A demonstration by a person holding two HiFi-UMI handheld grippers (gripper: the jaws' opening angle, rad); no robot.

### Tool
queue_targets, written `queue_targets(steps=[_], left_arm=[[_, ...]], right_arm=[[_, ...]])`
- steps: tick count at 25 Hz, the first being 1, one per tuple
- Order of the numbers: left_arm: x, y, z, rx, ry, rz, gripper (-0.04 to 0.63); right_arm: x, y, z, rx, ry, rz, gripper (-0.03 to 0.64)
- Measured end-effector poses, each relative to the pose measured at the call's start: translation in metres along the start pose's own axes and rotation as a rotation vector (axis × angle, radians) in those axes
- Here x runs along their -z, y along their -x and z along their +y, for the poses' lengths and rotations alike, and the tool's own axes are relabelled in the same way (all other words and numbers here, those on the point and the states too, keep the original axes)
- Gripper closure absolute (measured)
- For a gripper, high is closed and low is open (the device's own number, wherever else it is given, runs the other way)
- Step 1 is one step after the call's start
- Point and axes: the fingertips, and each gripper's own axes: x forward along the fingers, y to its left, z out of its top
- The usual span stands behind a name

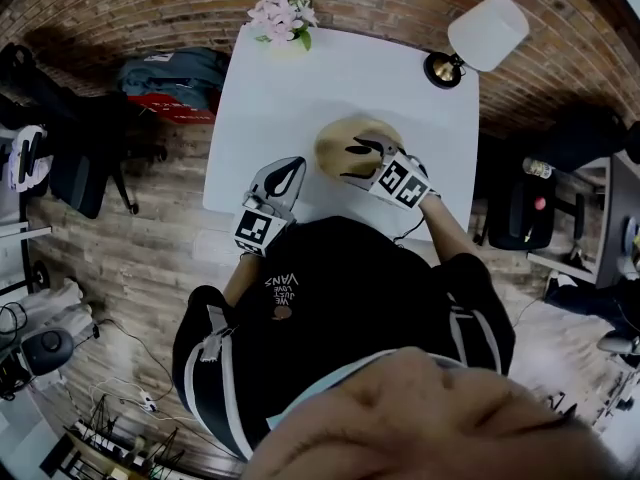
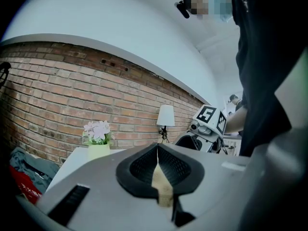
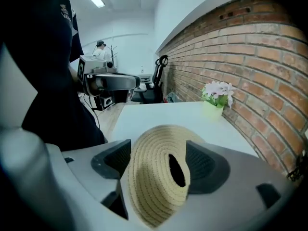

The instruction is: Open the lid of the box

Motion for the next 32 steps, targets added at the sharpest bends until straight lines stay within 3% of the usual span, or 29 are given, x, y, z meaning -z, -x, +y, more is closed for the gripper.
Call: queue_targets(steps=[5,13,23,32], left_arm=[[0.006,0.003,0.002,-0.014,0.019,0.012,0.583],[0.015,0.008,0.007,-0.038,0.030,0.016,0.583],[0.031,0.013,0.008,-0.037,0.050,0.042,0.583],[0.059,0.010,0.000,0.052,0.026,0.108,0.581]], right_arm=[[0.018,-0.009,0.012,-0.090,0.054,0.155,0.275],[0.047,-0.015,0.020,-0.162,0.151,0.391,0.261],[0.063,-0.029,0.021,-0.168,0.182,0.480,0.261],[0.064,-0.037,0.023,-0.153,0.181,0.484,0.261]])
